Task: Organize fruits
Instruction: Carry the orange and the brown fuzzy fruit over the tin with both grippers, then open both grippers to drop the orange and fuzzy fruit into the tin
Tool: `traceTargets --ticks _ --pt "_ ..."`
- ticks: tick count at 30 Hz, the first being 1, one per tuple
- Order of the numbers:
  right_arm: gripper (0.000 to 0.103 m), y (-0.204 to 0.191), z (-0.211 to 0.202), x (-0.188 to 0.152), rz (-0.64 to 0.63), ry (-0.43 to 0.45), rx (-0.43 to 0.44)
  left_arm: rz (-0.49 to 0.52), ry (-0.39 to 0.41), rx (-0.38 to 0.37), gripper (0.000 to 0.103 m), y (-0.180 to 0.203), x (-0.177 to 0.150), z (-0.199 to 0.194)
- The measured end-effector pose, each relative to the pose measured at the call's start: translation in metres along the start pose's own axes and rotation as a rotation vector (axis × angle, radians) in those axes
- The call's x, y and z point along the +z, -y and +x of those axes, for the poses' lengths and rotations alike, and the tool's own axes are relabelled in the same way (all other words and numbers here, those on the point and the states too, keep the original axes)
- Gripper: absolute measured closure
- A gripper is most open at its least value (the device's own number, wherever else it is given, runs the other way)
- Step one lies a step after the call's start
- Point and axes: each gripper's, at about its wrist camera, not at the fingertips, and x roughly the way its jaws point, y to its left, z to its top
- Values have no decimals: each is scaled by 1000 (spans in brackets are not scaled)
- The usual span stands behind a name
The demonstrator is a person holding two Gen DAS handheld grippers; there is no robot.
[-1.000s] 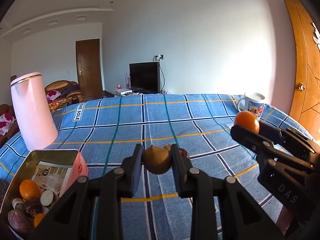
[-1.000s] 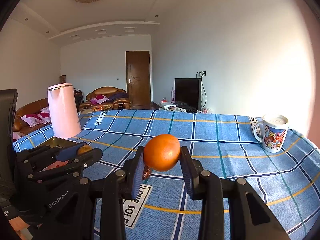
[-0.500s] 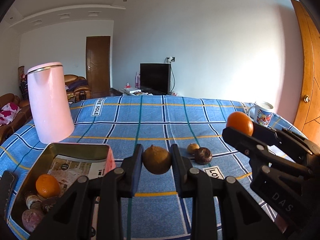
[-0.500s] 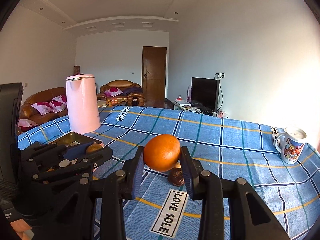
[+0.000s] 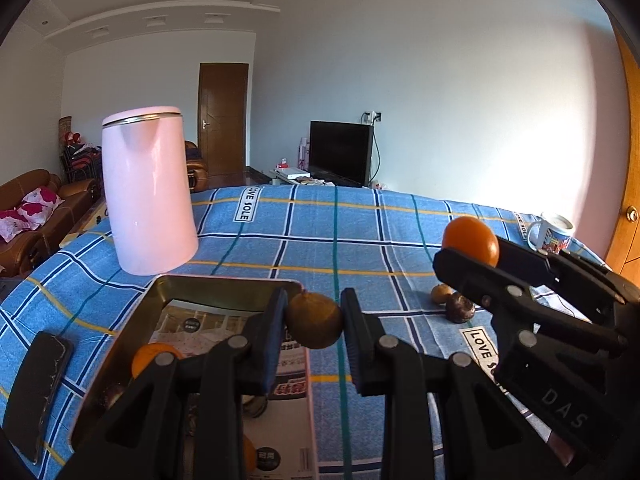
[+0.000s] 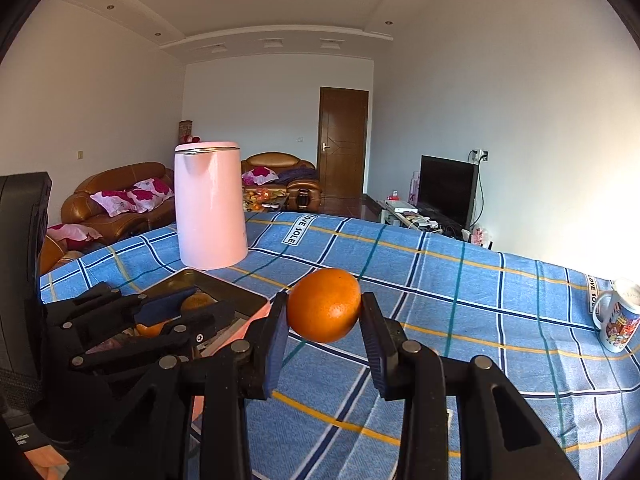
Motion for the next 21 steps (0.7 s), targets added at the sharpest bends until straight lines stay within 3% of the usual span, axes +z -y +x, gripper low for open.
traceTargets --ticks 14,21 --pt "66 -44 37 9 -48 -67 85 -80 -34 58 74 -55 7 0" --pt "66 -69 62 9 -72 -135 133 -160 -93 59 74 -92 14 14"
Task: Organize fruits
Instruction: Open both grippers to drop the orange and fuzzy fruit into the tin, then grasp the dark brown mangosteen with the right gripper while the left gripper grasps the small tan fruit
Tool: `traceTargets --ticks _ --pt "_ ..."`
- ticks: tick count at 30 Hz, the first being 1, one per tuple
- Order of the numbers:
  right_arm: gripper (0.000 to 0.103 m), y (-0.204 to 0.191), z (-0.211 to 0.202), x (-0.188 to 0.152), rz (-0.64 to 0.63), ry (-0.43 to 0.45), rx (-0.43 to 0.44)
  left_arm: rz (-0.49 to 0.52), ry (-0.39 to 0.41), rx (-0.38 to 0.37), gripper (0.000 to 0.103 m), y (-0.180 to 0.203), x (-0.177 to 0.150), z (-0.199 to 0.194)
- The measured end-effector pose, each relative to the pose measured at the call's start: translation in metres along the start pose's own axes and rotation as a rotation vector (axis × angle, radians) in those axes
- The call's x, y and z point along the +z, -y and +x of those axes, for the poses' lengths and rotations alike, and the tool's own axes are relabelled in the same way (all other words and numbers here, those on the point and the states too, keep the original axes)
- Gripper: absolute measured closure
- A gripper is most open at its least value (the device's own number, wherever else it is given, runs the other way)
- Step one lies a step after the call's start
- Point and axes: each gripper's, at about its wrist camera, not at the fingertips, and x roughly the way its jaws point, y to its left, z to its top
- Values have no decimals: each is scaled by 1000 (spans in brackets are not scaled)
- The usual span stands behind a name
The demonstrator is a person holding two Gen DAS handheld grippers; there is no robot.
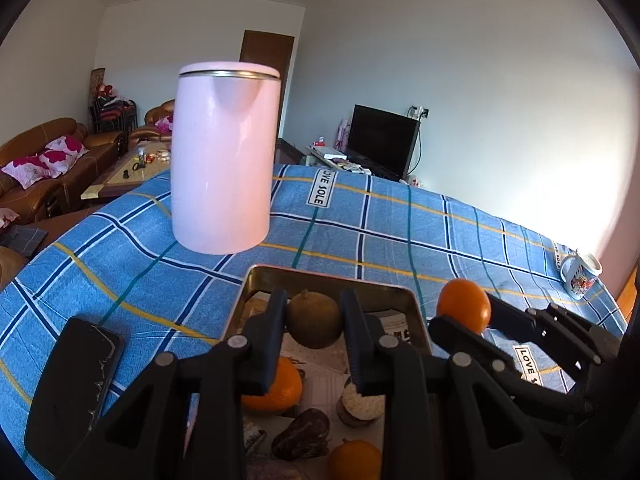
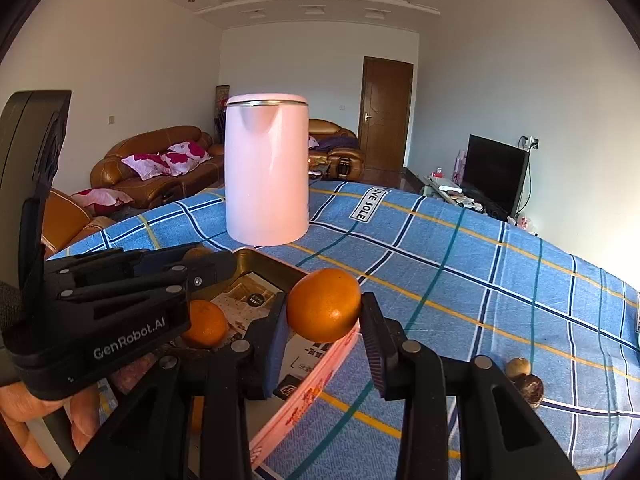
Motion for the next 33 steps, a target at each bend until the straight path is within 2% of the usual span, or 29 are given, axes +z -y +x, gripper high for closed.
traceTargets --ticks 7,14,15,16,18,20,25,29,33 --pt "66 -19 34 1 -34 -111 40 -6 -53 27 74 -15 1 17" --pt "65 -24 58 -7 -20 -217 94 19 -68 56 73 -13 1 18" --pt "63 -24 59 -8 -16 -224 103 16 -64 62 71 -13 1 16" --pt "53 -21 59 -9 -12 -226 112 13 -61 62 65 -12 2 14" --pt "45 -17 51 -7 -7 -209 123 18 -49 57 55 -6 3 9" --pt "44 -9 40 -6 -11 -198 124 24 -30 41 49 5 6 3" --pt "43 38 7 -7 -20 -163 23 70 -2 -20 34 51 12 -6" --pt "43 103 -3 -16 52 -183 -164 137 -13 -75 34 97 9 -2" --pt "43 155 6 -35 159 -266 -234 198 -53 -96 34 133 4 15"
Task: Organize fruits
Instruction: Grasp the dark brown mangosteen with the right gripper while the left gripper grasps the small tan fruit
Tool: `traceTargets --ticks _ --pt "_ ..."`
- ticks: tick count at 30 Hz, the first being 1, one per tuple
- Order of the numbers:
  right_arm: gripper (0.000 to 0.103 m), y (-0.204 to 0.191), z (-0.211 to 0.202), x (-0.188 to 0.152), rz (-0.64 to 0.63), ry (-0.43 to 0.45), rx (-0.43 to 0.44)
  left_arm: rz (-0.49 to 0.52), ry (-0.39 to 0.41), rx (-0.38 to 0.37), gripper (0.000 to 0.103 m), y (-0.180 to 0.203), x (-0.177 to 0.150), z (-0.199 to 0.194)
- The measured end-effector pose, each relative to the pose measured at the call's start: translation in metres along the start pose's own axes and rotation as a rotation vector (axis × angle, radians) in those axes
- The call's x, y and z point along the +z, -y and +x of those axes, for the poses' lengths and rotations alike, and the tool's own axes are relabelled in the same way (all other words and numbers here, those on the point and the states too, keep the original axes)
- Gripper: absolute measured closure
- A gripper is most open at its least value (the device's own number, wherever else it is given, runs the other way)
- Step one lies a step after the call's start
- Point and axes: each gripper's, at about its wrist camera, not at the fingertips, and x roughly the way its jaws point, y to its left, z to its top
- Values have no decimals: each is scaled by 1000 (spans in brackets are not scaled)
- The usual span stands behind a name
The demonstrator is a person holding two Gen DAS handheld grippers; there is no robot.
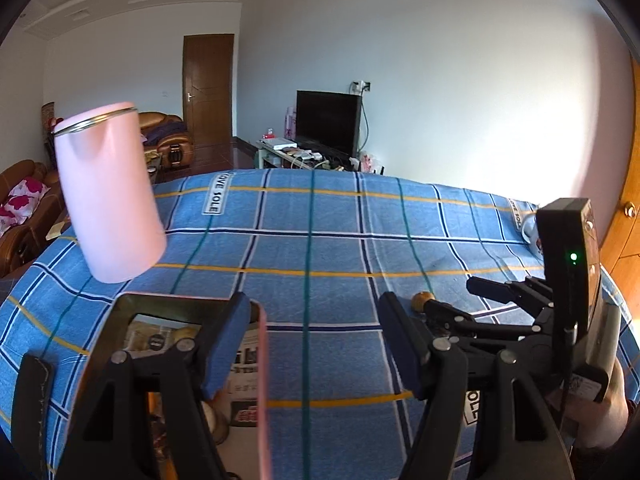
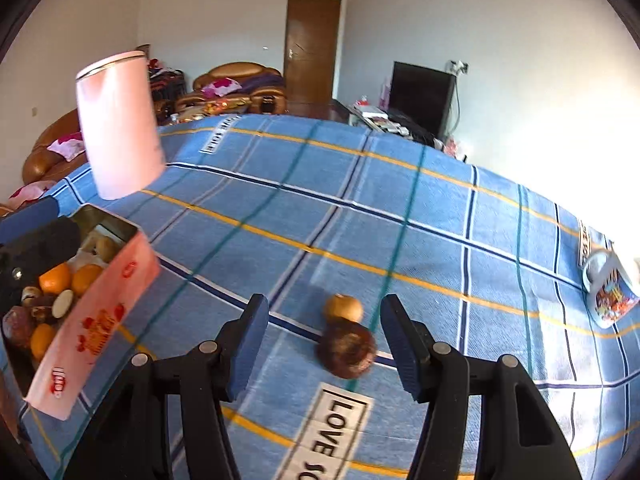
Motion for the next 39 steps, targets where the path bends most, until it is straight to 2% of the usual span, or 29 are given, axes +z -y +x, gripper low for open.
traceTargets --ticks 4,10,11,13,14,17,20,22,25,30,35,37,39 --pt "43 19 16 -9 52 -61 34 27 -47 -14 34 19 0 22" --pt "43 23 30 -13 50 -115 63 28 -91 -15 34 29 0 41" --pt "45 24 32 -15 53 -122 62 27 -96 -13 34 30 -1 43" --pt "58 27 38 -19 59 -145 70 30 -109 -11 34 33 0 49" --pt "61 28 38 -19 57 -135 64 32 -116 -11 34 35 0 52" --pt "62 38 31 -25 80 -127 69 42 -148 -19 34 43 1 65" --pt "62 65 23 -34 182 -109 90 64 -175 -34 34 58 2 78" --pt "62 85 18 -38 237 -96 44 79 -190 -45 34 68 3 86" --pt "62 101 5 -39 236 -55 -79 98 -227 -59 34 83 4 101" --pt "62 111 3 -41 266 -60 -68 125 -280 -69 34 99 5 124" --pt "62 108 0 -40 260 -54 -58 135 -318 -81 38 104 2 139" --pt "62 106 2 -41 256 -55 -57 138 -341 -101 53 106 0 144" --pt "62 103 4 -39 251 -56 -53 150 -331 -98 55 108 -2 145"
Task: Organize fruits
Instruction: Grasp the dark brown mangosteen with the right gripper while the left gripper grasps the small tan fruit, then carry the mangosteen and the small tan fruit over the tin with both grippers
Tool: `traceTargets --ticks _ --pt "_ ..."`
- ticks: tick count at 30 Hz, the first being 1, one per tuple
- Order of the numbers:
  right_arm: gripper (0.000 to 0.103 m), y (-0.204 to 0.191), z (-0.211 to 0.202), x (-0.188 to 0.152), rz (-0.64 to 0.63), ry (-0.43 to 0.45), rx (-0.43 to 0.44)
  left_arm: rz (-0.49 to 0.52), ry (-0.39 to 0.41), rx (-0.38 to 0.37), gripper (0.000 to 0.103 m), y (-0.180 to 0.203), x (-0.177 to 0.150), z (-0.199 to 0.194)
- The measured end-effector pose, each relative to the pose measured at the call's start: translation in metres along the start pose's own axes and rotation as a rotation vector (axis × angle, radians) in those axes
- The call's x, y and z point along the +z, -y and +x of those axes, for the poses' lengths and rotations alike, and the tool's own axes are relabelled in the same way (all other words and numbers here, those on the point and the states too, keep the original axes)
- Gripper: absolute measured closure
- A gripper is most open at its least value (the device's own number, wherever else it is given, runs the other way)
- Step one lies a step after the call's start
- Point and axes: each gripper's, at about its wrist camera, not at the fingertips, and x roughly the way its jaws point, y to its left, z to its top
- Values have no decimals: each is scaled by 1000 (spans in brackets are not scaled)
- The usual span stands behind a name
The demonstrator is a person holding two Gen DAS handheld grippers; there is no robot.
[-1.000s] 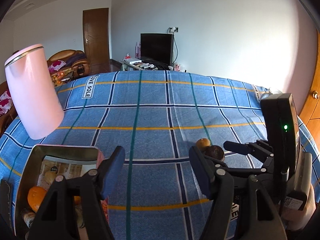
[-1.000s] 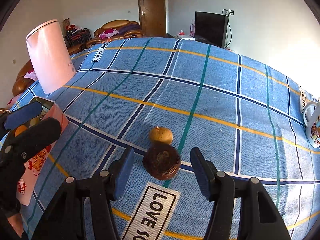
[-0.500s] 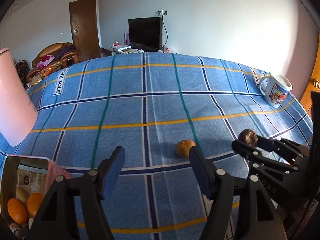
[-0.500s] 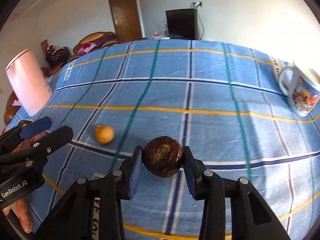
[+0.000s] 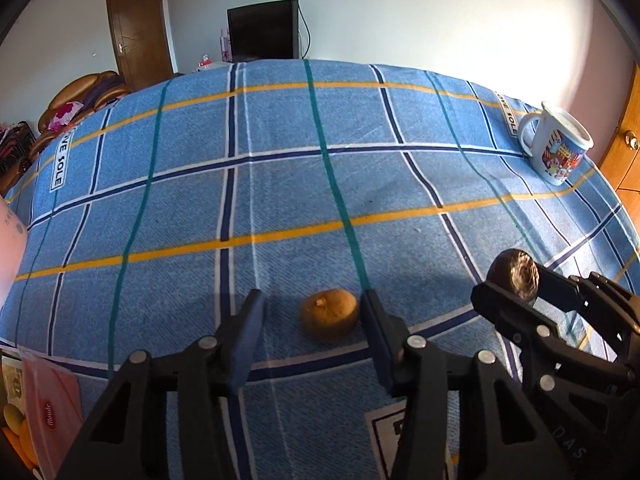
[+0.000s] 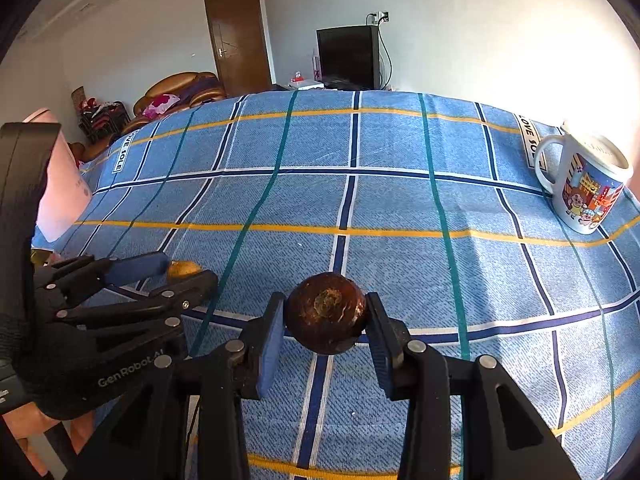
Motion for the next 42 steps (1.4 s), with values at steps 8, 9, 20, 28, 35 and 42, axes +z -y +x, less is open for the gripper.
traceTargets --ticks 8,9,20,28,35,42 --pt "62 -3 0 0 -8 12 24 11 22 -22 74 -3 -6 -7" --pt "62 -5 -1 0 -11 16 29 7 22 -29 74 -3 -7 -7" --pt "62 -11 -11 -1 -19 71 29 1 116 -16 74 -3 -17 -31" --pt "62 -7 -25 -4 9 146 28 23 179 27 74 4 -24 -45" --pt "62 -10 -38 -6 2 213 8 5 231 39 74 4 -31 -59" --pt "62 -15 -52 -10 -22 296 -27 -2 288 51 74 3 -38 -71"
